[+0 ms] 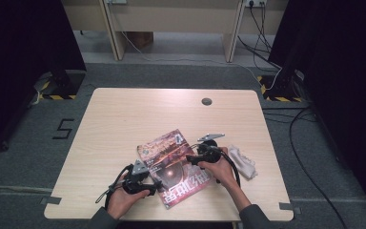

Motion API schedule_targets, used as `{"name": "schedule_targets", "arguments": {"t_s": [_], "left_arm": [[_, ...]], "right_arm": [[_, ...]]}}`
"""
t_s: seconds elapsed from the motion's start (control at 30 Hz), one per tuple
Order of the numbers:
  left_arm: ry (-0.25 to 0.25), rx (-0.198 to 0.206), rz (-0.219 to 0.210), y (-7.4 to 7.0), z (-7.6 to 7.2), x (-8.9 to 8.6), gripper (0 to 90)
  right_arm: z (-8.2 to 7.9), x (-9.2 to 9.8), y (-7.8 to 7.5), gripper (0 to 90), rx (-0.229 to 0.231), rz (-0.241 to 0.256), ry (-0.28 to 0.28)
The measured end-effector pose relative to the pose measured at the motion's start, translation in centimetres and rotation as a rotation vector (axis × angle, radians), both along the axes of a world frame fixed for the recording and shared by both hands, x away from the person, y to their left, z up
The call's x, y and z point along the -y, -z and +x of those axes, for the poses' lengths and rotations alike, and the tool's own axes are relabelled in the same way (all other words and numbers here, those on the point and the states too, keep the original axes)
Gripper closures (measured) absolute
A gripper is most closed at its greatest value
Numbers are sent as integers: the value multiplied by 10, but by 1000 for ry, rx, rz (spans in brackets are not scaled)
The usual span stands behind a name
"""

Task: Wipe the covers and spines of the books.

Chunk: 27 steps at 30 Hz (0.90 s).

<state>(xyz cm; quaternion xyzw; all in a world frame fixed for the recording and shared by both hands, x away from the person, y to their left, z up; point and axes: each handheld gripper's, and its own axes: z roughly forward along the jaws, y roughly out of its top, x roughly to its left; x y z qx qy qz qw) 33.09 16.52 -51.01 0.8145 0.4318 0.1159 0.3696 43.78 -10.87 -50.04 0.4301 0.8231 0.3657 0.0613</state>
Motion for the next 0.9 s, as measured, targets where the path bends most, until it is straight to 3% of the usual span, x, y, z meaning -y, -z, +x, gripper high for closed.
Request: {"name": "schedule_targets", "arguments": {"t_s": [0.23,0.3,0.5,0.63,0.8,0.9], "left_arm": [[1,-1,1,0,-1,4,338],[4,-2,6,0,0,5,323],[-1,-4,22,-1,0,9,307],[-1,-6,23,-1,1,9,307],[-12,1,16,0,-1,9,306],[-20,4,17,0,-2,9,306]], "right_arm": [[1,-3,4,375,-29,47,-15],[0,-5,4,366,-24,33,-17],[1,0,4,371,-73,103,39],[1,-1,1,373,-72,108,48],[-3,1,-16,403,-27,164,30],[-6,3,-23,437,-34,214,16]]}}
